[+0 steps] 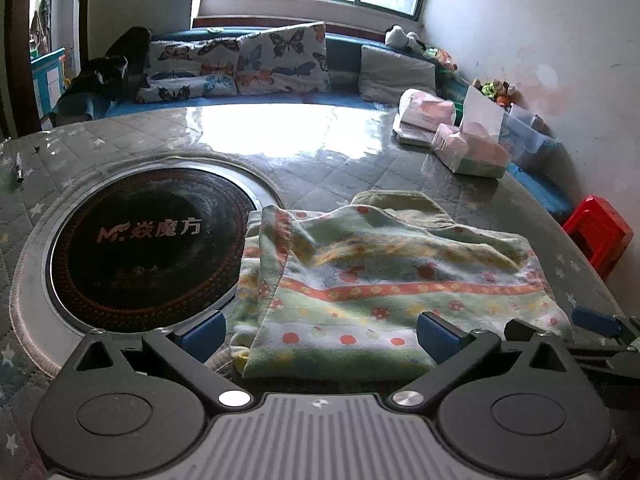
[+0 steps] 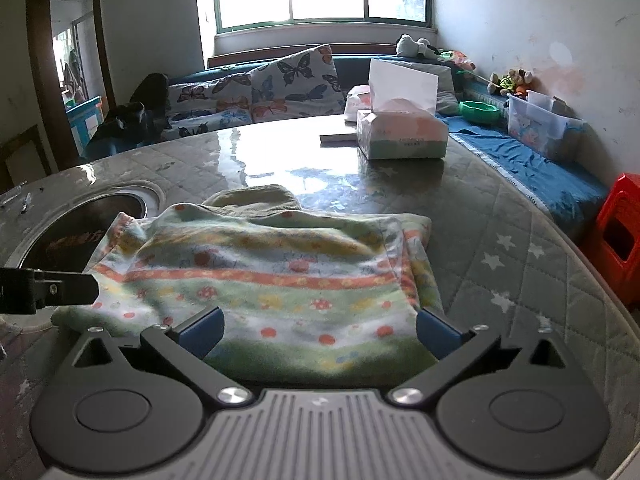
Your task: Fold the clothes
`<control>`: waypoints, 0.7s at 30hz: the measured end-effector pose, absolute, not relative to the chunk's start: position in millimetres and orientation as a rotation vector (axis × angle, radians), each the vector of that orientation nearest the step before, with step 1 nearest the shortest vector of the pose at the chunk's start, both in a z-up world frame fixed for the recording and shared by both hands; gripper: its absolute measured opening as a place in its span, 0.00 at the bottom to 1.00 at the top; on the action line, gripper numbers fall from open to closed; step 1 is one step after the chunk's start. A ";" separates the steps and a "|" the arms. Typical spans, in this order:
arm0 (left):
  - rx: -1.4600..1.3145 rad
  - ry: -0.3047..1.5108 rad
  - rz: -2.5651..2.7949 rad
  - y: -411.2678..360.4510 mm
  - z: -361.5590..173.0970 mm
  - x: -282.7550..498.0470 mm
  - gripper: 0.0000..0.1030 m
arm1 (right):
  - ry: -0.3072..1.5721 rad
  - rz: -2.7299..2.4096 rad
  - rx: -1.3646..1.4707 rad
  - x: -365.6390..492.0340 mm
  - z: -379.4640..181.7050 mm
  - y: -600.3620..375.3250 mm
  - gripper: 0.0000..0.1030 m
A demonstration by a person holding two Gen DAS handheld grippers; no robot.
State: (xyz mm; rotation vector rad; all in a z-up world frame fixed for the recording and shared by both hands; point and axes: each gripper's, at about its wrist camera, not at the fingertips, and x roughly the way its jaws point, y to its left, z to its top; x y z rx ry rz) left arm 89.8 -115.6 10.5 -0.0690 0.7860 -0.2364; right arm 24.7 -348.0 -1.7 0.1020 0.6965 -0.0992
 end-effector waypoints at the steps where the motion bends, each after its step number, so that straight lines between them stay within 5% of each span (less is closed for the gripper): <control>1: -0.068 0.777 -0.239 -115.6 11.1 87.4 1.00 | 0.694 -0.101 0.105 23.1 -1.3 -347.8 1.00; 21: -0.068 0.841 -0.227 -117.1 0.9 55.8 1.00 | 0.697 -0.121 0.119 -9.5 -5.0 -337.3 1.00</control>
